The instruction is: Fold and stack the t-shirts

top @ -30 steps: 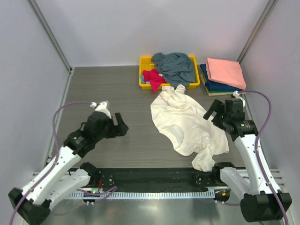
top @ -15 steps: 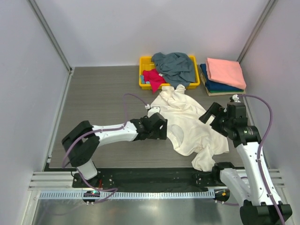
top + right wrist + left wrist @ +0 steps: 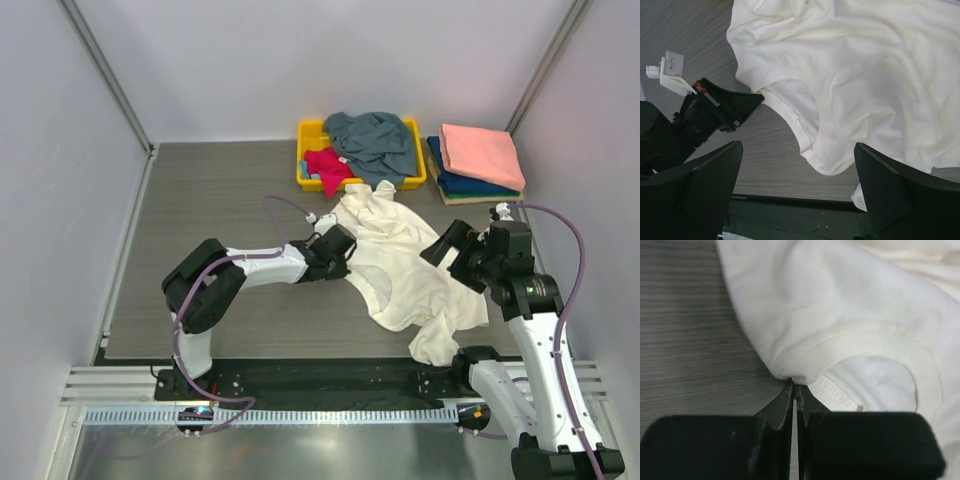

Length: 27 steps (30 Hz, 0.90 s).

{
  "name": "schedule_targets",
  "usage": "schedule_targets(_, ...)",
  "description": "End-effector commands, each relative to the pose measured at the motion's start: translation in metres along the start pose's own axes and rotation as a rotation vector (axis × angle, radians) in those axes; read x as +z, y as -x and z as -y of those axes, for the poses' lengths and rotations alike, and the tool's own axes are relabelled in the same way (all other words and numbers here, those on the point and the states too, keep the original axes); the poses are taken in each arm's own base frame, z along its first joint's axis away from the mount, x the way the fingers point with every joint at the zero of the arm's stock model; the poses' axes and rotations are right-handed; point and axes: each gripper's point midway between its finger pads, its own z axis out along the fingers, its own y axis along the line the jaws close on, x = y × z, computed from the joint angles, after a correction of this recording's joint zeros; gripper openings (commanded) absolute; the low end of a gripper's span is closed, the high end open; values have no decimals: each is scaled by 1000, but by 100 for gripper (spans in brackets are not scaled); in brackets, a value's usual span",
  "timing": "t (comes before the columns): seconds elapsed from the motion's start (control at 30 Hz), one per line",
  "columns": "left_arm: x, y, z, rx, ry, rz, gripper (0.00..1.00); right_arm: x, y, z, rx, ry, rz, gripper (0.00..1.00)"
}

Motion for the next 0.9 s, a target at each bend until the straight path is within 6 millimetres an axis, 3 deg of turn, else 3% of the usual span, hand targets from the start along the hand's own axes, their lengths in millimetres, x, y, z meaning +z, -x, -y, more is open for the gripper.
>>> schedule_targets(0.0, -9, 29, -24, -79, 27, 48, 0, -1, 2, -8, -11, 32, -7, 100)
schedule_targets(0.07, -20, 49, -70, -154, 117, 47, 0, 1, 0, -7, -6, 32, -10, 100)
schedule_targets(0.1, -44, 68, -79, -195, 100, 88, 0, 2, -1, -6, -4, 32, -12, 100)
schedule_targets(0.13, -51, 73, -127, -251, 189, 86, 0, 2, -1, -7, -5, 38, -11, 100)
schedule_targets(0.2, -78, 88, -167, -283, 235, 125, 0, 4, -4, -7, 5, 46, -19, 100)
schedule_targets(0.23, -105, 103, -203, -352, 286, 172, 0, 6, -7, -7, 11, 55, -25, 100)
schedule_targets(0.3, -130, 115, -235, -389, 331, 209, 1, 9, -9, -9, 26, 73, -30, 100)
schedule_targets(0.33, -151, 125, -260, -415, 370, 244, 8, 11, -8, -12, 30, 89, -26, 100)
schedule_targets(0.37, -159, 128, -269, -425, 377, 245, 26, 14, -10, -12, 36, 97, -37, 100)
schedule_targets(0.4, -165, 130, -275, -439, 382, 242, 63, 15, -11, -13, 41, 101, -43, 100)
schedule_targets(0.5, -176, 128, -269, -447, 348, 194, 93, 15, -8, -16, 43, 114, -35, 100)
schedule_targets(0.6, -187, 114, -257, -448, 305, 192, 97, 13, -8, -16, 32, 113, -26, 99)
schedule_targets(0.7, -202, 95, -239, -428, 264, 224, 92, 16, -14, -9, 33, 101, -32, 100)
schedule_targets(0.87, -212, 36, -197, -334, 200, 132, 86, 40, -38, 7, 21, 59, -123, 99)
